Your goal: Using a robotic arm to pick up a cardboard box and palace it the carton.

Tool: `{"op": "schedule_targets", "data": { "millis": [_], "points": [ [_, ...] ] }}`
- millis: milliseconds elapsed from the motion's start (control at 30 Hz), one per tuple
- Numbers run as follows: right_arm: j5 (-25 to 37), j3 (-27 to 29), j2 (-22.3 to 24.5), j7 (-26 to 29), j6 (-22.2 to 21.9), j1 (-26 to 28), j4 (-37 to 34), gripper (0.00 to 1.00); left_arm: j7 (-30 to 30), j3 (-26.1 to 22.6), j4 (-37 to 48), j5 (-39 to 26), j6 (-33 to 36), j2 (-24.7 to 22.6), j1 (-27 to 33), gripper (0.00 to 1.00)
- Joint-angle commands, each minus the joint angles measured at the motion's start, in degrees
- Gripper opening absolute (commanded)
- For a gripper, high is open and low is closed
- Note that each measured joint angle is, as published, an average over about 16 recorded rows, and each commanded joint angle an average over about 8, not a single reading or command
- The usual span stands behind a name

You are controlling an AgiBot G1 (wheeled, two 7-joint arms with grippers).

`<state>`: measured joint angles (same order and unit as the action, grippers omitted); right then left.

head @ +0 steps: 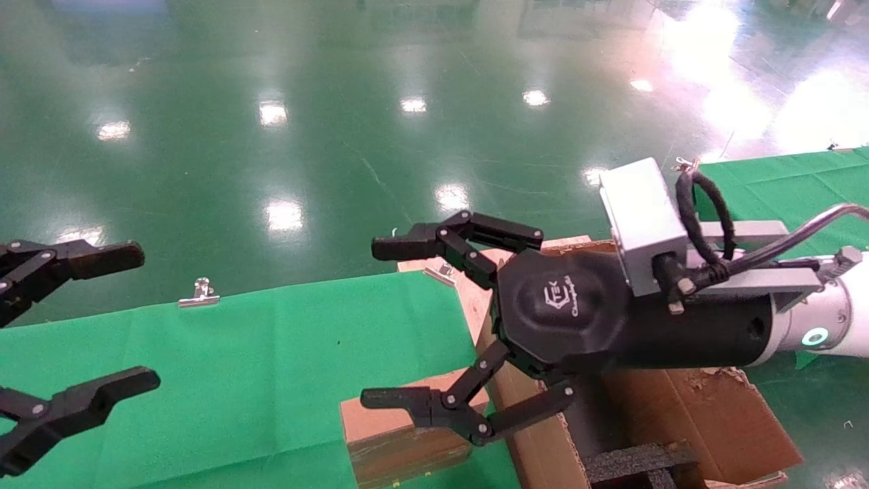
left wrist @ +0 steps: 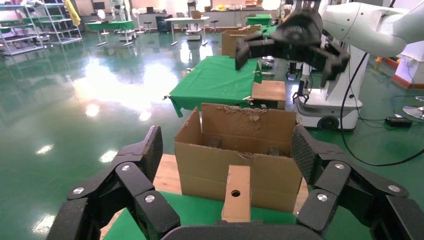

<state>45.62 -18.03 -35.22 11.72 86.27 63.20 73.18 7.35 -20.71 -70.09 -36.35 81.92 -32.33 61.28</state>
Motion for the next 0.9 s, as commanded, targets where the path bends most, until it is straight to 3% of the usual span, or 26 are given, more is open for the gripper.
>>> {"op": "schedule_targets", "data": {
  "millis": [33,467,900],
  "points": [
    [0.53,-0.32,0.06,0.09,0.16,0.09,-0.05,1.00,0.00,0.00,0.00,0.00,0.00,0.00,0.00,0.00],
    [21.03,-11.36,-5.67,3.44,2.89,11.40,-5.47,1.00,0.00,0.00,0.00,0.00,0.00,0.00,0.00,0.00],
    [32.97,-21.53,-13.14,0.61,3.73,19.65,-14.08,1.00,0.00,0.00,0.00,0.00,0.00,0.00,0.00,0.00]
  ]
}}
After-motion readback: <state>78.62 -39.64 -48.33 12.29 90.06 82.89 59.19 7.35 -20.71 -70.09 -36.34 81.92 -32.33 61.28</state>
